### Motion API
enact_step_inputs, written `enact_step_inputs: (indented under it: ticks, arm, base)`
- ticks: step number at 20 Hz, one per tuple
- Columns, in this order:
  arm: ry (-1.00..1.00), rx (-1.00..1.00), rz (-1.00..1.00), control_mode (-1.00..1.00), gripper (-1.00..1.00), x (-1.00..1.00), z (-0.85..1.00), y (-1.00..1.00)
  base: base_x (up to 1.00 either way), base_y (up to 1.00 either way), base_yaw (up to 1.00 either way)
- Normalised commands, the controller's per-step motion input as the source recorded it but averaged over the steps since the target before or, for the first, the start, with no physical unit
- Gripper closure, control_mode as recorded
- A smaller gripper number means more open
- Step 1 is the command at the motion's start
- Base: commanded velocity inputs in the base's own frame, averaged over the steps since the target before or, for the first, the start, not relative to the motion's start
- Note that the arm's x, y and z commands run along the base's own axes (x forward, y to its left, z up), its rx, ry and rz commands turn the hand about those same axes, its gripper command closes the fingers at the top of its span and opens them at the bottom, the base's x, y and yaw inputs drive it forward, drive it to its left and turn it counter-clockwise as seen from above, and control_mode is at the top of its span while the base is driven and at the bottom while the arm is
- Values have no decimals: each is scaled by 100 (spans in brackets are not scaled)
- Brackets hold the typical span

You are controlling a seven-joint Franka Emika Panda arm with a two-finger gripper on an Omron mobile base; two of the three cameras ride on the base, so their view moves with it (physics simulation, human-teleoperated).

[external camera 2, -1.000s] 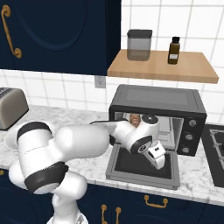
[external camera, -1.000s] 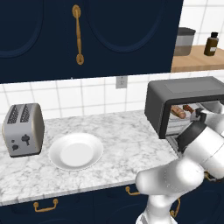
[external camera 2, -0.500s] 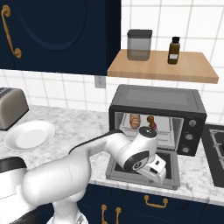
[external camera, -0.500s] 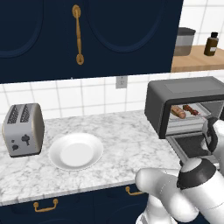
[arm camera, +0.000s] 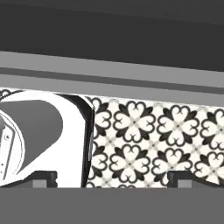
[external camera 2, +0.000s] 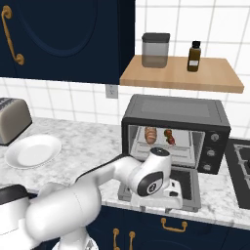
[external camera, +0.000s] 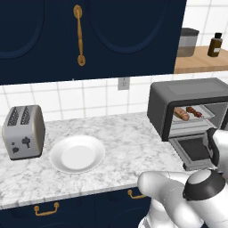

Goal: Pick up the kebab skewer and baguette bread, and place them inside the toaster oven. Close the toaster oven door and start by setting the timer.

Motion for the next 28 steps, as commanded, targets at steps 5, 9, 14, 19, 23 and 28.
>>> enact_step_inputs:
  ticks: [5, 9, 14, 19, 23, 28]
  arm:
    - [0, 0, 22, -100, -100, 11, -43, 3]
    - [0, 0, -2, -100, -100, 24, -22, 0]
    - [1, 0, -16, -100, -100, 20, -30, 0]
    - [0, 0, -21, -100, -100, 38, -16, 0]
    - [-7, 0, -18, -100, -100, 46, -9, 0]
    - [-28, 0, -14, -100, -100, 48, 8, 13]
  base:
    - [0, 0, 0]
    - [0, 0, 0]
    - [0, 0, 0]
    - [0, 0, 0]
    - [0, 0, 0]
    - [0, 0, 0]
